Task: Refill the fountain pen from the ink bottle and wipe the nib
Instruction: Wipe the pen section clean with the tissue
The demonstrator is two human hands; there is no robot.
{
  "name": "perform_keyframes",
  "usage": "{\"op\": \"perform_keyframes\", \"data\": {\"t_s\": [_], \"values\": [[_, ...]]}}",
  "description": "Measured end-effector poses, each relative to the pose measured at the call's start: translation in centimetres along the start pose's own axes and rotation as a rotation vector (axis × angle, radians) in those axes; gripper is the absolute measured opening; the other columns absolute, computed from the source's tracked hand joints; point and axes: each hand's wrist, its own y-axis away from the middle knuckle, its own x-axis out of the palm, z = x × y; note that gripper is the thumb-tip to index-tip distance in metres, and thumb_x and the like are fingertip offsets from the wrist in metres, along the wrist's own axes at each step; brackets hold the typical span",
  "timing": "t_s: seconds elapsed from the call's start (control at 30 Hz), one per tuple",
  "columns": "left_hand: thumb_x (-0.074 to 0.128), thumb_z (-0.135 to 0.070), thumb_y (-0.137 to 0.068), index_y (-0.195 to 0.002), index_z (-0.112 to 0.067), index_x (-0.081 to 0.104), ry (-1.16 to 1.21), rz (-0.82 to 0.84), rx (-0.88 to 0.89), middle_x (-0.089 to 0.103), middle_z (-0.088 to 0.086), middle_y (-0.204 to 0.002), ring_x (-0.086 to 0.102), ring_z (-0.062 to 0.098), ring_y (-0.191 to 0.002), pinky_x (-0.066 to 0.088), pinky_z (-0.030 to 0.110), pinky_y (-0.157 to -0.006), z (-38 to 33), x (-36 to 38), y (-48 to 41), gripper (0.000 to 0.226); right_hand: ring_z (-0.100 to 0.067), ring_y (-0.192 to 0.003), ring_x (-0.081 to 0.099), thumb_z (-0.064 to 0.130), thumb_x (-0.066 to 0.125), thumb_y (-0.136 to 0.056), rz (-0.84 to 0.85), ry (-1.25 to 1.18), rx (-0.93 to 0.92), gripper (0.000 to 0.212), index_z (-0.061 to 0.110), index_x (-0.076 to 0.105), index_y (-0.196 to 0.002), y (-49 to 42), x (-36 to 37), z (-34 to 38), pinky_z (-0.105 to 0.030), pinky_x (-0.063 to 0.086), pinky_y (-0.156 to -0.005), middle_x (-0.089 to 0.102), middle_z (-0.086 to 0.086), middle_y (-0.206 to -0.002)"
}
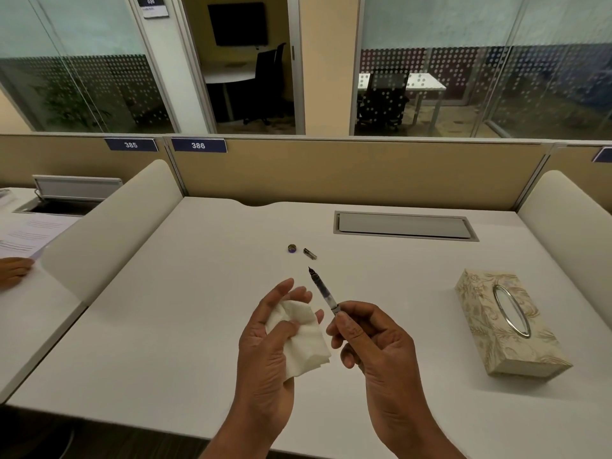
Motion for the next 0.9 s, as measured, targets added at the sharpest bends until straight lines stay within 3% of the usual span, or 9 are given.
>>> {"op": "perform_keyframes", "data": {"t_s": [0.2, 0.3, 0.47, 0.6, 0.7, 0.9], "values": [[0.042, 0.018, -0.088, -0.117, -0.021, 0.071, -0.002, -0.038, -0.009, 0.070, 0.006, -0.125, 0.075, 0.026, -0.098, 0.059, 0.044, -0.075, 0.5, -0.6, -0.1, 0.057, -0.018, -0.063, 0.061, 0.020, 0.070, -0.078, -0.012, 0.039, 0.017, 0.018, 0.010, 0.075, -0.092, 0.5, 0.2, -0.5, -0.025, 0.045, -0.050, 0.073, -0.016, -0.076], [0.040, 0.021, -0.084, -0.108, -0.021, 0.076, -0.013, -0.083, -0.010, 0.069, 0.000, -0.129, 0.066, 0.030, -0.114, 0.055, 0.053, -0.089, 0.8, -0.6, -0.2, 0.060, -0.017, -0.063, 0.062, 0.007, 0.068, -0.087, -0.005, 0.067, 0.035, 0.009, 0.007, 0.074, -0.095, 0.8, 0.4, -1.0, -0.024, 0.046, -0.049, 0.074, -0.014, -0.075], [0.034, 0.023, -0.081, -0.117, -0.011, 0.072, 0.056, 0.010, -0.067, 0.073, 0.012, -0.120, 0.070, 0.032, -0.108, 0.057, 0.040, -0.063, 0.4, -0.4, 0.2, 0.061, -0.016, -0.064, 0.063, 0.005, 0.067, -0.091, -0.007, 0.136, 0.040, 0.010, 0.012, 0.074, -0.095, 1.3, 0.9, -1.6, -0.024, 0.048, -0.051, 0.076, -0.013, -0.077], [0.031, 0.024, -0.080, -0.122, -0.008, 0.067, 0.131, 0.047, -0.077, 0.072, 0.011, -0.123, 0.067, 0.030, -0.118, 0.057, 0.040, -0.071, 0.0, -0.4, 0.4, 0.064, -0.016, -0.066, 0.067, 0.006, 0.067, -0.091, -0.013, 0.179, 0.007, 0.011, 0.015, 0.073, -0.093, 1.6, 1.1, -1.8, -0.021, 0.050, -0.054, 0.075, -0.012, -0.077], [0.031, 0.021, -0.082, -0.124, -0.010, 0.066, 0.150, 0.065, -0.101, 0.072, 0.011, -0.124, 0.066, 0.033, -0.118, 0.055, 0.038, -0.068, -0.2, -0.3, 0.7, 0.063, -0.017, -0.068, 0.068, 0.006, 0.067, -0.091, -0.021, 0.187, -0.023, 0.013, 0.017, 0.073, -0.092, 1.8, 1.2, -1.6, -0.018, 0.051, -0.057, 0.075, -0.012, -0.078], [0.051, 0.000, -0.095, -0.124, -0.008, 0.066, 0.176, 0.045, -0.100, 0.072, 0.015, -0.123, 0.065, 0.038, -0.117, 0.051, 0.035, -0.063, -0.5, 0.0, 1.1, 0.034, -0.016, -0.071, 0.069, 0.011, 0.068, -0.091, -0.021, 0.256, -0.072, 0.025, 0.034, 0.074, -0.087, 1.8, 1.4, -1.5, -0.019, 0.052, -0.061, 0.076, -0.006, -0.081]]}}
